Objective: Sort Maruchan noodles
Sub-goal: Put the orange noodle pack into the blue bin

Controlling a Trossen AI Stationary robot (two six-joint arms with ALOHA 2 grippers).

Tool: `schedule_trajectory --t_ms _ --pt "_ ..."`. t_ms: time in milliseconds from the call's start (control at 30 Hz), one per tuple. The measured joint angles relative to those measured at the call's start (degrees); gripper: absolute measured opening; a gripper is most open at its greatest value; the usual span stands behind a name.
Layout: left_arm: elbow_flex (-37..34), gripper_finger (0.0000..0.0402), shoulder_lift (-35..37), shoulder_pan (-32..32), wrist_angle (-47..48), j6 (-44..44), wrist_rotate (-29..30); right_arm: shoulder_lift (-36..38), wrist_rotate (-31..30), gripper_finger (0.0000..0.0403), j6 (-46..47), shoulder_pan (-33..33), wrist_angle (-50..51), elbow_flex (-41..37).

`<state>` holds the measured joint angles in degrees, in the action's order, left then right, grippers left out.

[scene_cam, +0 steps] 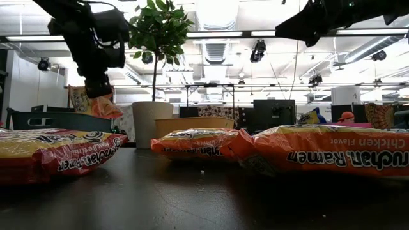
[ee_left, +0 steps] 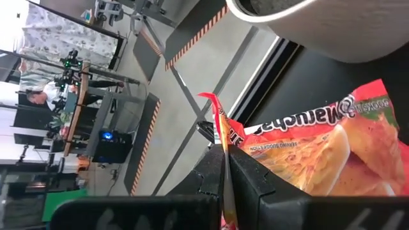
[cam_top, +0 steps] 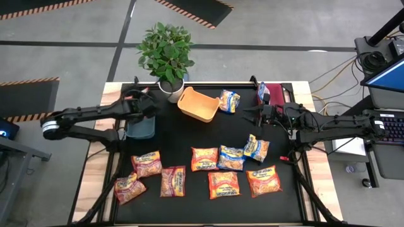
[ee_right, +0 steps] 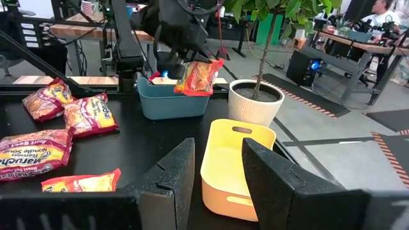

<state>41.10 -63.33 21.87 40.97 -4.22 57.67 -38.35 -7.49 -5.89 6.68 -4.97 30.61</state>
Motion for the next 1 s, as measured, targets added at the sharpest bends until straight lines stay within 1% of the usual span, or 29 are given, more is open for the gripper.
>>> schedule_trajectory --t_ms 400,533,600,667,733,833,900,1000 --pt "0.0 0.0 -8.6 0.0 0.1 0.3 3.0 0.0 0.0 0.0121 0.4 0.0 0.0 0.0" --pt "0.5 0.0 -10.0 0.0 1.3 0.3 3.4 0.0 0.0 0.0121 0.4 0.0 0.0 0.0" --pt "1.5 0.0 -10.3 0.0 4.5 0.7 5.7 0.0 0.0 0.0121 0.3 0.0 0.0 0.0" --pt "2.7 0.0 -10.5 -0.1 10.4 3.2 9.1 0.0 0.0 0.0121 0.3 0.0 0.0 0.0" --pt "4.0 0.0 -10.5 -0.1 16.4 6.8 9.8 0.0 0.0 0.0121 0.3 0.0 0.0 0.0" --pt "4.6 0.0 -10.1 -0.1 19.7 9.0 8.8 0.0 0.0 0.0121 0.3 0.0 0.0 0.0" --pt "4.5 0.0 -10.0 -0.1 19.3 7.6 6.8 0.0 0.0 0.0121 0.1 0.0 0.0 0.0" --pt "3.6 0.0 -10.3 -0.1 16.2 6.3 2.8 0.0 0.0 0.0121 0.0 0.0 0.0 0.0"
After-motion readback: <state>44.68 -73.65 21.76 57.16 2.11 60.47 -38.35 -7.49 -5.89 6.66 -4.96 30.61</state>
